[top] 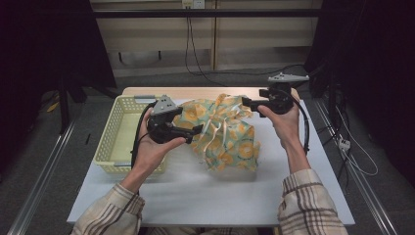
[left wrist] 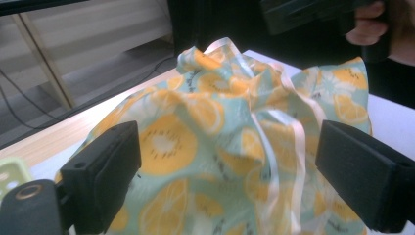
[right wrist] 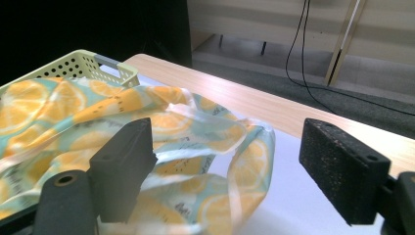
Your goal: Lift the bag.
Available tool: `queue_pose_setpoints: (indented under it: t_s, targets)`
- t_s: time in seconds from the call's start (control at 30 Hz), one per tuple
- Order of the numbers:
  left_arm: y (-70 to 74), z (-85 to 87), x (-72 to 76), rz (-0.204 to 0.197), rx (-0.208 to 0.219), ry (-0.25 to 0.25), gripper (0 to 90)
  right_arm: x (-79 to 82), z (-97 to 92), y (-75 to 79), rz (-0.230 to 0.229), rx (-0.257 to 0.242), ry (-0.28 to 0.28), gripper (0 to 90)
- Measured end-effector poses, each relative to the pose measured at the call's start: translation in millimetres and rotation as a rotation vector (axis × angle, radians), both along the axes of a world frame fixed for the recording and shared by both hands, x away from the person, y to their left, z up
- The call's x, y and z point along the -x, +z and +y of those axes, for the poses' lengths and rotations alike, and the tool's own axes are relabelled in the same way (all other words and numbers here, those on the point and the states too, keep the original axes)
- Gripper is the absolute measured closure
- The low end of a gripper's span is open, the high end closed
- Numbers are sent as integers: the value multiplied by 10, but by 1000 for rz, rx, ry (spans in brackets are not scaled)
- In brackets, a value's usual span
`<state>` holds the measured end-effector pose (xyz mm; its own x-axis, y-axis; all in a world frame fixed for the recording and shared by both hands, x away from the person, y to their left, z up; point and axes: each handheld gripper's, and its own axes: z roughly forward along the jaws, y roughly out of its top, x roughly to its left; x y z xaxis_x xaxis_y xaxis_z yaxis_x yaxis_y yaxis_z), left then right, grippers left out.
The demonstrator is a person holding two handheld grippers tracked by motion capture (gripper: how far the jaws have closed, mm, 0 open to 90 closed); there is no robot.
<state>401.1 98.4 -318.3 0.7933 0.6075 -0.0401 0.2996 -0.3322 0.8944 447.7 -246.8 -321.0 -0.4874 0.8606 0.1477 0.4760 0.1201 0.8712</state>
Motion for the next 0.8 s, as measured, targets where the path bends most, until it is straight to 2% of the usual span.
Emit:
queue_pose_setpoints:
  t_s: [0.1, 0.13, 0.2, 0.33, 0.4, 0.47, 0.6, 0.7, 0.8]
  targets:
    - [-25, 76, 62, 20, 4, -1, 57, 117, -55, 11, -16, -5, -11, 177]
    - [-37, 104, 83, 6, -3, 6, 57, 154, -71, 13, -19, -5, -16, 171]
    - [-66, 149, 135, 16, -6, 7, 53, 229, -97, 2, -17, 2, -15, 171]
    - [-125, 270, 241, 5, -18, -13, 46, 384, -137, -57, -13, 15, -9, 166]
    - [-164, 333, 292, 10, -11, 2, 44, 458, -151, -90, -4, 7, -9, 158]
    - [-203, 393, 333, 23, -25, 12, 45, 515, -152, -109, 4, 2, -8, 143]
    - [-264, 515, 411, 18, -43, 38, 51, 666, -163, -131, -6, 5, -14, 141]
    - [-333, 600, 476, 37, -38, 57, 51, 766, -210, -177, -4, 11, -28, 134]
    - [-378, 680, 525, 35, -32, 79, 51, 837, -230, -241, 9, 19, -30, 129]
